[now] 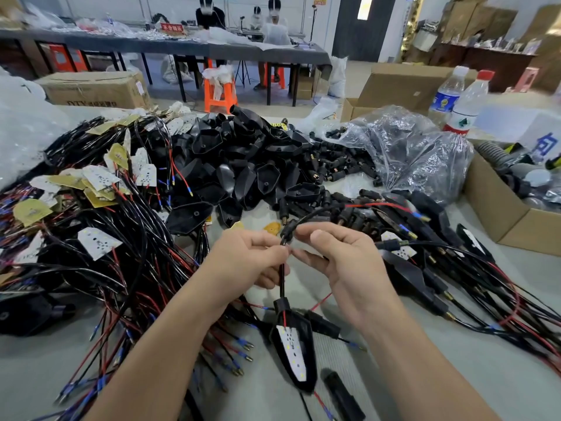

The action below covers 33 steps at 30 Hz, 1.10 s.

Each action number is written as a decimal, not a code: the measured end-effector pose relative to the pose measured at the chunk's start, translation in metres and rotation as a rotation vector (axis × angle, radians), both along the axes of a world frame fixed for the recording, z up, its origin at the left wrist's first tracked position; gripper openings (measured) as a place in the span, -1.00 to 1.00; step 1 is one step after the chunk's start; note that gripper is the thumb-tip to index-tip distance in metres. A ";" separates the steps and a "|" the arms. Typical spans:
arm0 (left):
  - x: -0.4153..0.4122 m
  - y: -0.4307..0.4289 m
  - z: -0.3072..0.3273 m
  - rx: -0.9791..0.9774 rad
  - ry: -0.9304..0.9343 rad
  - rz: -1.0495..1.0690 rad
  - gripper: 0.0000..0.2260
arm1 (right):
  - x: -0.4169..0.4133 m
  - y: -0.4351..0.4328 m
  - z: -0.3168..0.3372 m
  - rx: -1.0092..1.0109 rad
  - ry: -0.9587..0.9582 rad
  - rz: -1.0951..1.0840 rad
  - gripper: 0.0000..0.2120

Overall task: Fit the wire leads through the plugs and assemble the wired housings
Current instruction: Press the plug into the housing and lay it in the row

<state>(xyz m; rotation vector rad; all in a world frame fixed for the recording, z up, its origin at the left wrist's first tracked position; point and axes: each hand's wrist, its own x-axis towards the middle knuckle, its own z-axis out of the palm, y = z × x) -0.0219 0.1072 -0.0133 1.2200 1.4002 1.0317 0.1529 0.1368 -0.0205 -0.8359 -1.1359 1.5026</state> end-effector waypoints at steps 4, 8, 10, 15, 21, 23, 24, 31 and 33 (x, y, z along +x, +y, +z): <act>0.002 0.001 -0.001 -0.052 0.064 -0.050 -0.87 | 0.000 0.006 -0.004 -0.034 -0.083 -0.214 -0.86; 0.006 0.000 -0.003 -0.071 0.117 -0.106 -0.86 | 0.007 0.015 0.002 -0.107 0.101 -0.255 -0.82; 0.007 0.001 -0.005 -0.082 0.139 -0.116 -0.86 | 0.012 0.016 0.004 -0.108 0.097 -0.245 -0.77; 0.005 -0.002 -0.002 -0.112 0.144 -0.233 -0.93 | 0.017 0.021 0.005 -0.063 0.058 -0.289 -0.67; 0.006 -0.008 0.000 -0.146 0.195 -0.482 -0.89 | 0.020 0.030 0.005 -0.040 0.128 -0.325 -0.69; 0.008 -0.007 0.000 -0.121 0.193 -0.390 -0.83 | 0.023 0.029 0.004 -0.058 0.110 -0.282 -0.70; 0.009 -0.007 0.000 -0.098 0.164 -0.307 -0.81 | 0.024 0.028 0.004 -0.069 0.074 -0.253 -0.71; 0.010 0.000 0.001 0.049 -0.111 0.042 -0.80 | 0.000 0.002 -0.001 0.079 -0.394 0.081 -0.76; 0.012 0.000 -0.002 0.081 -0.041 0.073 -0.84 | -0.004 -0.003 -0.002 0.157 -0.547 0.085 -0.79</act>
